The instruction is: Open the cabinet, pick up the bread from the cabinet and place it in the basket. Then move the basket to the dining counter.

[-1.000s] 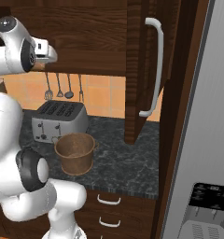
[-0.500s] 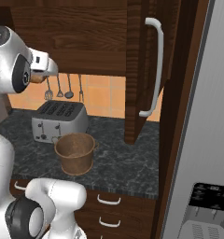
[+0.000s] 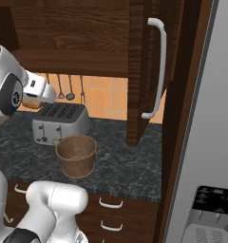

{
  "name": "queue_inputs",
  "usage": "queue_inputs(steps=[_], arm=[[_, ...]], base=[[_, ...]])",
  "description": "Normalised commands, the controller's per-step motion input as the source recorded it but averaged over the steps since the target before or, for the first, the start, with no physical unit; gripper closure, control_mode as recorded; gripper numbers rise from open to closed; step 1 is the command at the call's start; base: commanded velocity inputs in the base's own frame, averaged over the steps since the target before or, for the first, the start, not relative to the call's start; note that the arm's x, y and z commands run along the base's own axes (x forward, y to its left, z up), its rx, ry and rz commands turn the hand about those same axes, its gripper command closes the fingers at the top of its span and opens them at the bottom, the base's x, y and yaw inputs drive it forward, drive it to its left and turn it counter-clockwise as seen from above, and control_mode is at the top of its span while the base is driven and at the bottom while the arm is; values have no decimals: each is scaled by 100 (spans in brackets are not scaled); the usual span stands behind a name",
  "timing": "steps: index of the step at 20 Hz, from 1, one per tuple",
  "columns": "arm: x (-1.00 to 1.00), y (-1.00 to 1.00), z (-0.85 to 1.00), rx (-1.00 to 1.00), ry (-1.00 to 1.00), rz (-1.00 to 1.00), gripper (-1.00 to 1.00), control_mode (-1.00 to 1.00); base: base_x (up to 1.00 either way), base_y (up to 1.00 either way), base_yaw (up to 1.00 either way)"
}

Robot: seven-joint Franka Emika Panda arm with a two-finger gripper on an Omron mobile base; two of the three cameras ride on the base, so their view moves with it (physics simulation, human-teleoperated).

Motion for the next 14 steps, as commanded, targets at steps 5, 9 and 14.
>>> queue_inputs(steps=[5,9,14], arm=[[9,-40,-59,9,37,-3,100,-100],[-26,-15,-81,10,5,-4,100,-100],[-23,-22,-82,0,0,-5,100,-100]], base=[[0,0,0],[0,0,0],[0,0,0]])
